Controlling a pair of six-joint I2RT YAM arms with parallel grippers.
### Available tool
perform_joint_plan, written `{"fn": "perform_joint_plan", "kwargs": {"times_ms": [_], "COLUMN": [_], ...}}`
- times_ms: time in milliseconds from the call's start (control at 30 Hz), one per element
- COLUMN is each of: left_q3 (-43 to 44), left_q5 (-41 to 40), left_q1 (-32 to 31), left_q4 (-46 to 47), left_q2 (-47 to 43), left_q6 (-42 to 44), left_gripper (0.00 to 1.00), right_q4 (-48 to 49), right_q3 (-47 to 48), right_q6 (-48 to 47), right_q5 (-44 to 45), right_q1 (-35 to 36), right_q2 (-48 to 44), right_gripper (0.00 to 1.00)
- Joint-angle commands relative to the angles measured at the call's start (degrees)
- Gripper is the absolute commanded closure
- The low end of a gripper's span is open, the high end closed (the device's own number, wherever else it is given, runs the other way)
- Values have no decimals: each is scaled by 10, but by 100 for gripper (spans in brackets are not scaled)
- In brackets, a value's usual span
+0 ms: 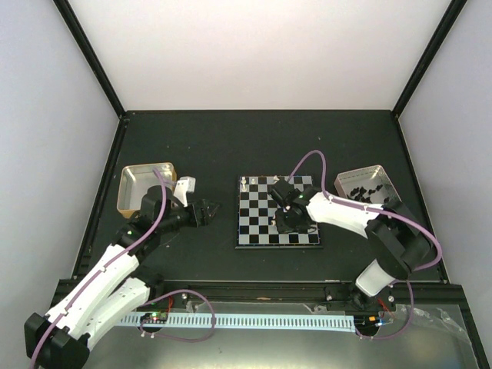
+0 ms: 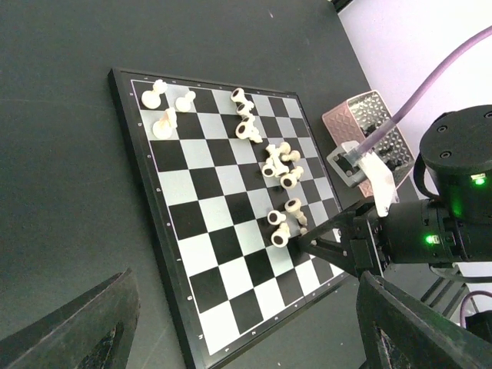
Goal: Set up the chess pieces on the board
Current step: Pick up the chess piece from the chessboard, then place the chess piece on the chessboard.
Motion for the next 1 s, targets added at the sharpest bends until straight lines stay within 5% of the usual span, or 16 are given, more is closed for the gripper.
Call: {"fn": "perform_joint_plan", "kwargs": {"times_ms": [0,233,533,967], "left_q3": [-1,6,40,79], "left_q5": [26,124,275,335], "left_q1": [-4,-8,-31,-71], "left_q4": [18,62,176,239], "left_q2": [-6,19,66,110], "left_q6": [-9,-35,-147,-233], "left_gripper": [21,20,20,39], "right_q4": [18,154,344,287], "right_q3": [-15,-52,-92,-42], "right_q6": [-17,-136,-268,-385], "right_q5": [2,-38,-327,-487], "right_q1": [6,7,7,8], "right_q2": [-36,-166,-307,-299], "right_gripper": [92,91,90,90]}}
